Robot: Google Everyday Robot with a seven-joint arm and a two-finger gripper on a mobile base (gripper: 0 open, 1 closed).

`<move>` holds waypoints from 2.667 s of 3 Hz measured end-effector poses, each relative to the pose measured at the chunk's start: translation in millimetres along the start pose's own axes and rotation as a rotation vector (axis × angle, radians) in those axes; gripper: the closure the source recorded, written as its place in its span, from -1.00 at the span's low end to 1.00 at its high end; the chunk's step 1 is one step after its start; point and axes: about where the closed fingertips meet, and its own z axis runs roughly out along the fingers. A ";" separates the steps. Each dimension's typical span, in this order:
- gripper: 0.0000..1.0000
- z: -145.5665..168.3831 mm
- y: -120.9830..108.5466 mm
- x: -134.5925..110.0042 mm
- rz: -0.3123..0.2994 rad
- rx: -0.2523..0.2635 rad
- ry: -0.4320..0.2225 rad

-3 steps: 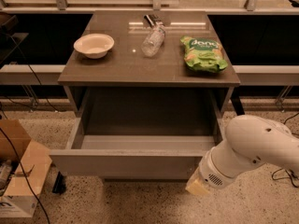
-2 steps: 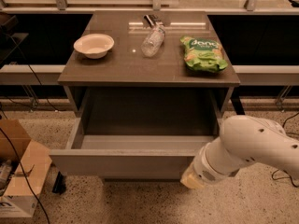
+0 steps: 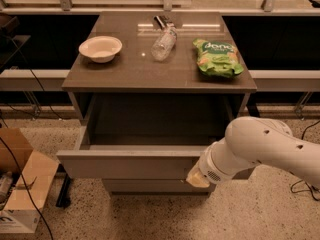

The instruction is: Close top drawer

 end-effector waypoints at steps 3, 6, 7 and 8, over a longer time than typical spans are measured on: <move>1.00 5.8 -41.2 -41.5 -0.042 0.072 -0.045; 0.03 35.4 -111.0 -77.6 -0.018 0.216 -0.156; -0.44 40.3 -133.0 -88.3 -0.013 0.249 -0.197; -0.90 46.2 -143.9 -99.9 0.002 0.271 -0.221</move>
Offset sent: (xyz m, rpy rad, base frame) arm 0.1813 0.0651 0.0526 0.0520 -0.2371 0.0662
